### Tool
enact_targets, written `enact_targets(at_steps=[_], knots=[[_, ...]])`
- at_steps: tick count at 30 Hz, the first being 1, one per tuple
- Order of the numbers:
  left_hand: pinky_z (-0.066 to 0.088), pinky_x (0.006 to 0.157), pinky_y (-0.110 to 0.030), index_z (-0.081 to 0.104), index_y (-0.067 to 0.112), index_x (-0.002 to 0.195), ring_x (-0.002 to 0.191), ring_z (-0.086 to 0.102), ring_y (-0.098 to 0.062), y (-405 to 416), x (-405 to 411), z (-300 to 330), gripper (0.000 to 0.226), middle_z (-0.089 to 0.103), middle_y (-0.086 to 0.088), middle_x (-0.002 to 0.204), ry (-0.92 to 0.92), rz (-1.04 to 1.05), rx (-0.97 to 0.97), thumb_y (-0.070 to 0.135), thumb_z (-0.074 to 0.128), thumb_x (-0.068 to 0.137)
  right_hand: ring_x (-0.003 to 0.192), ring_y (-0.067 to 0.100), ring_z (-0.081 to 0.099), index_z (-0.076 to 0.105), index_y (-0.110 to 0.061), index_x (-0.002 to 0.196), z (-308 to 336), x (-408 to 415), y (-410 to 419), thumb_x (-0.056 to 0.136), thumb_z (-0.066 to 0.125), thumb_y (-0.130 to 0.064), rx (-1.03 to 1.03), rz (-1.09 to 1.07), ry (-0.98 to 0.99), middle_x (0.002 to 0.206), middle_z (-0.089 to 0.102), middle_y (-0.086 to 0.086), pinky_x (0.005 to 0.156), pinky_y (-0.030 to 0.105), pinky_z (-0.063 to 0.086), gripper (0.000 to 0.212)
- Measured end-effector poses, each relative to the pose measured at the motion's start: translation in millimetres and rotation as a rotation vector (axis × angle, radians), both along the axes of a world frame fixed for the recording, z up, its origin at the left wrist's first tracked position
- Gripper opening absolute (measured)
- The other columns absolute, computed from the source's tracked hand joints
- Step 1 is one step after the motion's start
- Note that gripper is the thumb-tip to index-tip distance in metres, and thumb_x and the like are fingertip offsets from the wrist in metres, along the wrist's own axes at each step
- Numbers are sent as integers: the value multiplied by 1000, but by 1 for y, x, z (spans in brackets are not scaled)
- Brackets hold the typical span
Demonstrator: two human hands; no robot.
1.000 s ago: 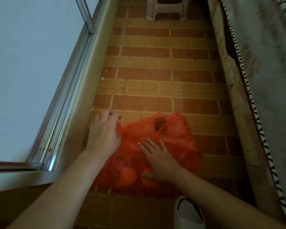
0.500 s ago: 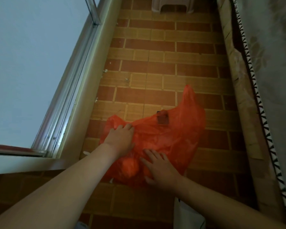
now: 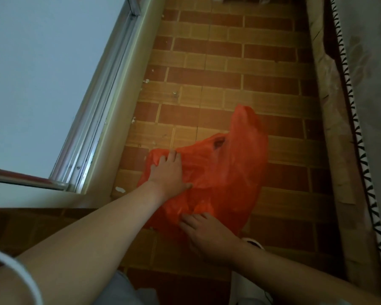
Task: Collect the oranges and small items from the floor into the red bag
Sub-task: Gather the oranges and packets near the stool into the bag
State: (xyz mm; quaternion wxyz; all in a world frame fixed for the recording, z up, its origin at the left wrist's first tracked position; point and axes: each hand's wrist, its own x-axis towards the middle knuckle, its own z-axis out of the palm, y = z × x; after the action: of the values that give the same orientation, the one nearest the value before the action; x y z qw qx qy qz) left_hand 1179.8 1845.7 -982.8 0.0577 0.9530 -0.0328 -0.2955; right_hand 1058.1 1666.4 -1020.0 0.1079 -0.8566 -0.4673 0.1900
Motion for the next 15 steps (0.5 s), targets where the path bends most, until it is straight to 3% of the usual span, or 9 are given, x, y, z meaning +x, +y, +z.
enact_targets(at_steps=[4, 7, 9, 11, 13, 15], knots=[[28, 117, -64, -6, 11, 162, 156, 4, -38, 5, -10, -14, 123, -6, -7, 171, 102, -145, 123, 56, 75, 82, 101, 37, 62, 49, -11, 140, 5, -6, -3, 90, 50, -27, -68, 14, 231, 137, 52, 13, 72, 46, 54, 53], [27, 118, -64, -8, 9, 161, 156, 3, -39, 9, -16, -21, 126, -7, -9, 171, 130, -241, 227, 50, 79, 81, 99, 37, 65, 57, -10, 129, 7, 3, -7, 91, 43, -33, -15, 36, 145, 131, 56, 12, 67, 45, 54, 47], [27, 118, -63, -8, 8, 161, 156, 3, -39, 9, -18, -21, 124, -7, -10, 171, 131, -255, 261, 48, 79, 82, 105, 32, 65, 62, -11, 125, 12, 21, -10, 90, 52, -31, 160, -44, -34, 131, 61, 10, 77, 41, 54, 41], [26, 119, -63, -9, 8, 161, 156, 1, -39, 9, -20, -19, 125, -10, -10, 170, 154, -267, 278, 45, 80, 82, 122, 28, 58, 61, -16, 132, 24, 47, -10, 90, 60, -33, 260, -194, -225, 140, 58, 9, 93, 43, 49, 46], [25, 119, -64, -11, 7, 161, 156, -2, -40, 9, -23, -17, 128, -15, -11, 170, 191, -302, 310, 44, 81, 81, 144, 28, 39, 46, -21, 150, 35, 76, -7, 90, 64, -46, 154, -326, -253, 158, 42, 6, 110, 51, 37, 67], [25, 118, -65, -13, 6, 160, 156, -4, -41, 9, -27, -17, 131, -18, -12, 169, 224, -345, 356, 46, 82, 80, 157, 28, 13, 21, -25, 162, 33, 98, -10, 85, 68, -60, -84, -367, -108, 171, 16, 3, 121, 58, 22, 97]])
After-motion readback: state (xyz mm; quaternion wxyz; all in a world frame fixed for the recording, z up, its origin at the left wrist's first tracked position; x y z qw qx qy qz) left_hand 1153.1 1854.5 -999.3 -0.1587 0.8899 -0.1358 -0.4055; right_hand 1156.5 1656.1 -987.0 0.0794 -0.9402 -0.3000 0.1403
